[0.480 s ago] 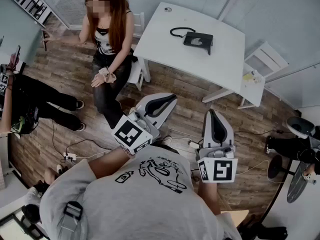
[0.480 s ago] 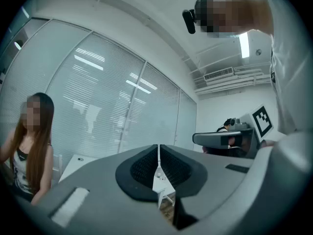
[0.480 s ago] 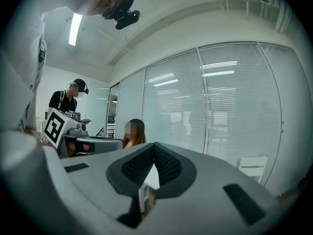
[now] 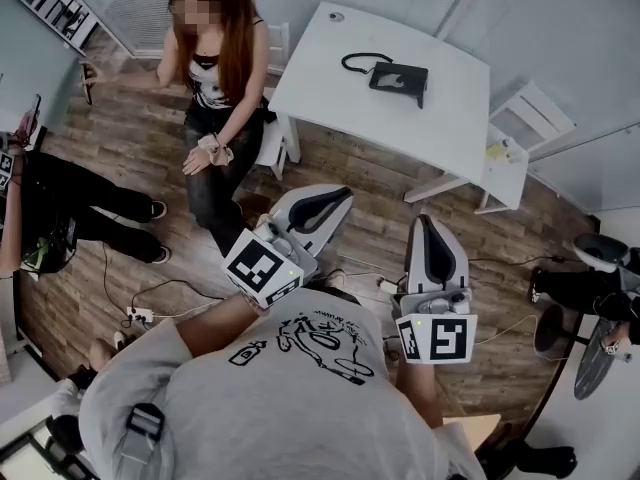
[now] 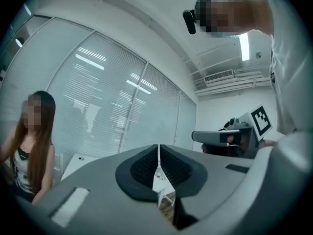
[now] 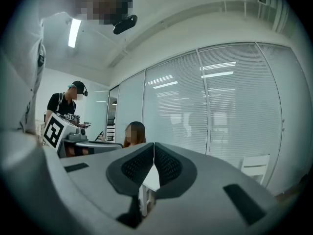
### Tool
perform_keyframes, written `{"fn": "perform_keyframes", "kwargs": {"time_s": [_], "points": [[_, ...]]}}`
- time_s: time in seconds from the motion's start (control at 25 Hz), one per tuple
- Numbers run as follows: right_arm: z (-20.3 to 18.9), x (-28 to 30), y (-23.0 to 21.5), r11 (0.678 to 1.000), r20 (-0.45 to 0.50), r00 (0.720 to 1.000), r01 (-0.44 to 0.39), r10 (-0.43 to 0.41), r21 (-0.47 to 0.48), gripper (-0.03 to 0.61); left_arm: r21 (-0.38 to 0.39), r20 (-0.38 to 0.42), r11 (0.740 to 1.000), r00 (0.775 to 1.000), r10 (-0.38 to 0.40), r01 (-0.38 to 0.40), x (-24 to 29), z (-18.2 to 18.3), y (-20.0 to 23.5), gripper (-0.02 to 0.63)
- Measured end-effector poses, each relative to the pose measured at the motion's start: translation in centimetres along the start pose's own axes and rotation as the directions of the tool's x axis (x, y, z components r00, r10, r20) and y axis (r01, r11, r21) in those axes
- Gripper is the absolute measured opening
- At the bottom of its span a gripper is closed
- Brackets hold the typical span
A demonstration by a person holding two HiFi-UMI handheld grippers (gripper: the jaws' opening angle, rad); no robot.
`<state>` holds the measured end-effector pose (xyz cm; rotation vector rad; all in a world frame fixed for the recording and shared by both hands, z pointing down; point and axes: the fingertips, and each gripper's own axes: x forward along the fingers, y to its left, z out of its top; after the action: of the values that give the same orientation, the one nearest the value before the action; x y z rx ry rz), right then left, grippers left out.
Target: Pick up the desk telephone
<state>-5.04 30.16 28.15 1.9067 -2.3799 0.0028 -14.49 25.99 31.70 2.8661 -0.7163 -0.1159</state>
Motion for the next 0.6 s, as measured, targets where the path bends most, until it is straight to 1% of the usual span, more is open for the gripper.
{"fn": "perform_keyframes", "kwargs": {"time_s": [0.12, 0.24, 0.36, 0.48, 0.6], "points": [[-0.4, 0.6, 1.0, 1.0, -0.005, 1.0, -0.001, 0.001, 0.013, 0.006, 0.002, -0.01, 1.0, 1.0, -0.003, 0.003, -0.9, -0.7, 0.8, 0.008], [-1.3, 1.0, 2.3, 0.999, -0.013, 1.0, -0.021, 0.021, 0.042, 0.006, 0.001, -0.044, 1.0, 0.999, 0.002, -0.002, -1.5, -1.8, 1.7, 0.008], [-1.8, 1.1, 3.4, 0.998, -0.02, 0.999, -0.038, 0.039, 0.053, 0.006, 0.0, -0.06, 1.0, 0.998, 0.013, -0.013, -2.3, -2.1, 2.2, 0.008], [-2.2, 1.6, 3.5, 0.997, -0.025, 0.999, -0.043, 0.044, 0.06, 0.006, -0.008, -0.068, 1.0, 0.997, 0.022, -0.022, -2.5, -2.3, 2.7, 0.008], [-2.5, 2.4, 2.4, 0.997, -0.024, 0.999, -0.035, 0.036, 0.065, 0.006, -0.014, -0.07, 1.0, 0.997, 0.019, -0.02, -1.7, -2.6, 3.1, 0.008]]}}
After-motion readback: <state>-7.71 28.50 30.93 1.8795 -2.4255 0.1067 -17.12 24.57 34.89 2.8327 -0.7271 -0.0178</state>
